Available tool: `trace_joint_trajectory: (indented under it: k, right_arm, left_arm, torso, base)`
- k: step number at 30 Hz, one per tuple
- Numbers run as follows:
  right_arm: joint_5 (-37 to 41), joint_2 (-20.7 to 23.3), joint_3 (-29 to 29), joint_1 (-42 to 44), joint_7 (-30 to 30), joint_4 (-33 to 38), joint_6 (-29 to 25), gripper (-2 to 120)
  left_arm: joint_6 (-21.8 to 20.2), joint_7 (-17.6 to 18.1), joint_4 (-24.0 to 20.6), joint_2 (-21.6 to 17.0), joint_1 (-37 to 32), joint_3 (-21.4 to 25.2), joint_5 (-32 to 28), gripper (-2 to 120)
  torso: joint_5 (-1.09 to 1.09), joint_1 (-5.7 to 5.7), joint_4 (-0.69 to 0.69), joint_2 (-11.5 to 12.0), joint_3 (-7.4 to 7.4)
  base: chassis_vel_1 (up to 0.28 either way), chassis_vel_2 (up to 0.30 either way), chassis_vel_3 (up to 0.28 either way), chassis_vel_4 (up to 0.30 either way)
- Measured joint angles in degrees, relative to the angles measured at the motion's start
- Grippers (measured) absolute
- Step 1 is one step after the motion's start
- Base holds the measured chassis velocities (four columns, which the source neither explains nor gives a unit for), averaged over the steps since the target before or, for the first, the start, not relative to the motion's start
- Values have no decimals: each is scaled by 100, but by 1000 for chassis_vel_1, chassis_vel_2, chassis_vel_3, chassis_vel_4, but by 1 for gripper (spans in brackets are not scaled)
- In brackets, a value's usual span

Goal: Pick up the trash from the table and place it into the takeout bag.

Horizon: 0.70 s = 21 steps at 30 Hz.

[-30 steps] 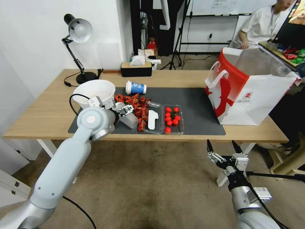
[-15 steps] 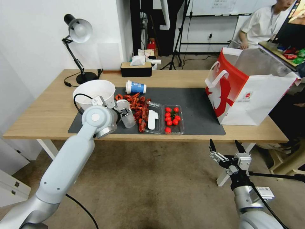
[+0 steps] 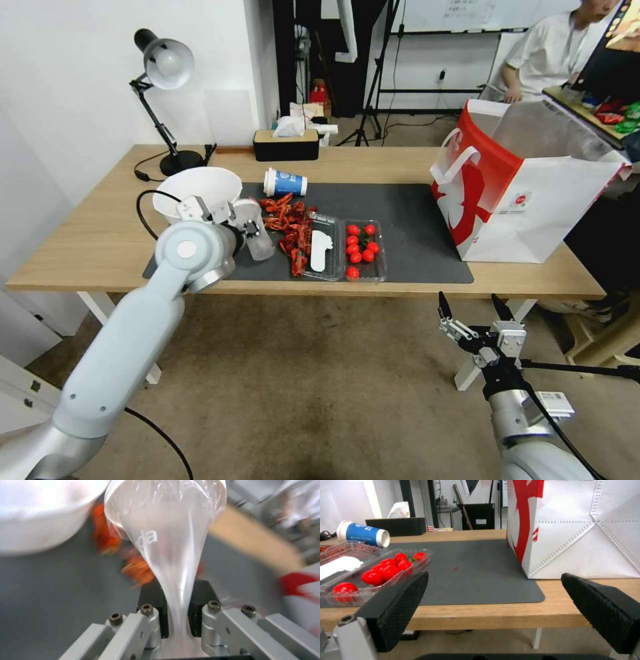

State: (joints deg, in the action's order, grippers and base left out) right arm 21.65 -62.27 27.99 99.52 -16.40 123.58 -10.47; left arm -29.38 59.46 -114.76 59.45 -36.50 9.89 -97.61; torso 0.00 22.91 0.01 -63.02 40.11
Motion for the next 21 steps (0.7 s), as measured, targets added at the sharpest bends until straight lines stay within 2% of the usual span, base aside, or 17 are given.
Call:
trace_joint_trajectory:
  k: [2,4,5,8,11,13,14,17,18,21]
  right_arm:
    - [-1,-8,3,14,-1,10,2,100]
    - [-7,-31,19,63,-5,58,6,100]
    - [-7,-31,19,63,-5,58,6,100]
    - [-27,-61,56,126,-8,132,9,100]
    - [-40,-80,70,152,-13,159,12,100]
    - [-98,-128,78,186,-21,202,18,100]
    - [-98,-128,78,186,-21,202,18,100]
    - [-159,-186,78,211,-25,232,36,100]
    - [-159,-186,78,211,-25,232,36,100]
    - [-237,-263,78,247,-32,254,46,100]
  left_arm:
    - [51,-135,-57,-3,173,-28,-38,10]
    - [138,-440,-27,36,603,-174,-64,9]
    - [138,-440,-27,36,603,-174,-64,9]
    - [178,-732,252,189,1297,-499,2,5]
    - [207,-908,435,290,1629,-711,145,5]
    - [282,-1233,837,529,2196,-1144,432,5]
    - [282,-1233,837,529,2196,-1144,432,5]
    - [393,-1624,1302,851,2680,-1611,853,5]
    - [393,-1624,1302,851,2680,-1611,853,5]
    - [567,-2269,1985,1483,3174,-2123,1335,5]
  torso:
    - [0,0,0,0,0]
    - [0,1,-1,0,0]
    - [0,1,-1,0,0]
    - [0,0,-2,0,0]
    - [1,1,-2,0,0]
    - [0,1,-2,0,0]
    - [0,1,-2,0,0]
    - [1,2,-1,0,1]
    - [1,2,-1,0,1]
    - [1,1,-1,0,1]
  base:
    - [0,0,0,0]
    - [0,0,0,0]
    - [0,0,0,0]
    - [0,0,0,0]
    - [0,0,0,0]
    - [0,0,0,0]
    - [0,0,0,0]
    - [0,0,0,0]
    - [0,0,0,0]
    - [0,0,0,0]
